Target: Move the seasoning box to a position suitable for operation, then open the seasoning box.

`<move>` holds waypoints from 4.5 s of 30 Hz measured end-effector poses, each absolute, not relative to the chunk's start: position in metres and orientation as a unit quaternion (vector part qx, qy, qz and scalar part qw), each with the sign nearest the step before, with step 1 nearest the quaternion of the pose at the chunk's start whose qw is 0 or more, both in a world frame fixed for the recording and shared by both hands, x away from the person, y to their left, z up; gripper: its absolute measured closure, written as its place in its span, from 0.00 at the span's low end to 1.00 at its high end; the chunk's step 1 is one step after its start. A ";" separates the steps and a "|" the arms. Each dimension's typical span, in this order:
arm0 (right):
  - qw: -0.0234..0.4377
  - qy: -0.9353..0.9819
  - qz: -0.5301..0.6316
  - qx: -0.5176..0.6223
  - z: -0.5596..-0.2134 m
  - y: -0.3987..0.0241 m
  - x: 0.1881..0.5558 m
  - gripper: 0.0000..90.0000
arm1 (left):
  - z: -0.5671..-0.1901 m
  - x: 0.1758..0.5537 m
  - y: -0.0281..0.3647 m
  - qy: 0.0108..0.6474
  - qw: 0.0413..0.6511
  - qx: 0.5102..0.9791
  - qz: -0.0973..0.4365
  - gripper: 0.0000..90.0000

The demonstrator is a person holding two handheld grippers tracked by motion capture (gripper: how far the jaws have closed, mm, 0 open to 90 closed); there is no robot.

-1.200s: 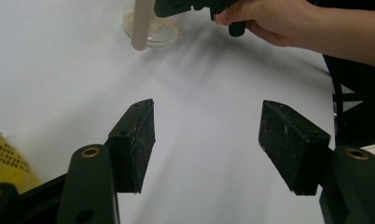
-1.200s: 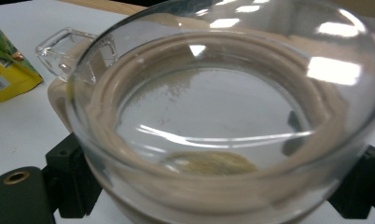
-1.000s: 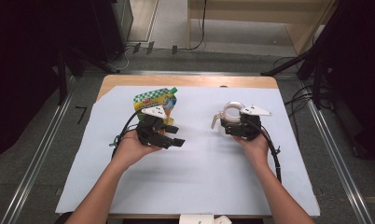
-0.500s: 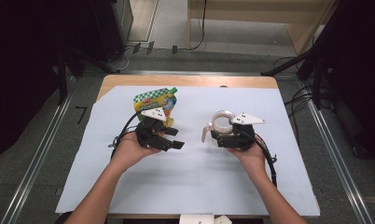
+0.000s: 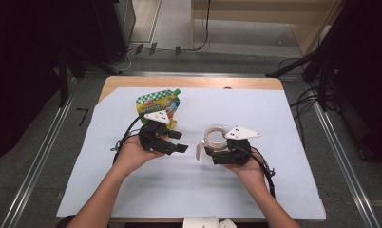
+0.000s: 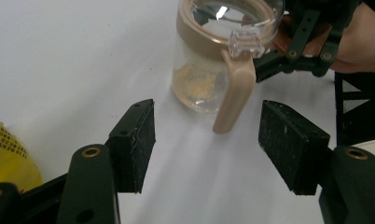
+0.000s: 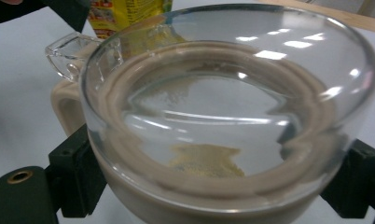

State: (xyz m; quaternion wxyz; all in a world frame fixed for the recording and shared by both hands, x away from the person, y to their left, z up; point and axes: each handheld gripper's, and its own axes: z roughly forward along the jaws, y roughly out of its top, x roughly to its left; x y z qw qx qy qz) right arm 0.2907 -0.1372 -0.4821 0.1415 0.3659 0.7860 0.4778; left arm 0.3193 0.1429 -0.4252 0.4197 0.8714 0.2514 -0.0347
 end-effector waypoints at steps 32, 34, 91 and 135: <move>0.100 0.826 0.424 0.357 -0.489 -0.148 0.267 0.07 | -0.430 0.319 0.132 0.236 0.417 0.877 -0.038 0.47; 0.104 0.829 0.421 0.353 -0.486 -0.153 0.259 0.09 | -0.430 0.319 0.133 0.238 0.422 0.874 -0.042 0.50; 0.098 0.822 0.429 0.362 -0.469 -0.173 0.256 1.00 | -0.444 0.301 0.093 0.205 0.401 0.891 -0.068 1.00; 0.024 0.832 0.446 0.330 -0.470 -0.131 0.227 1.00 | -0.421 0.306 0.114 0.200 0.436 0.872 -0.098 0.42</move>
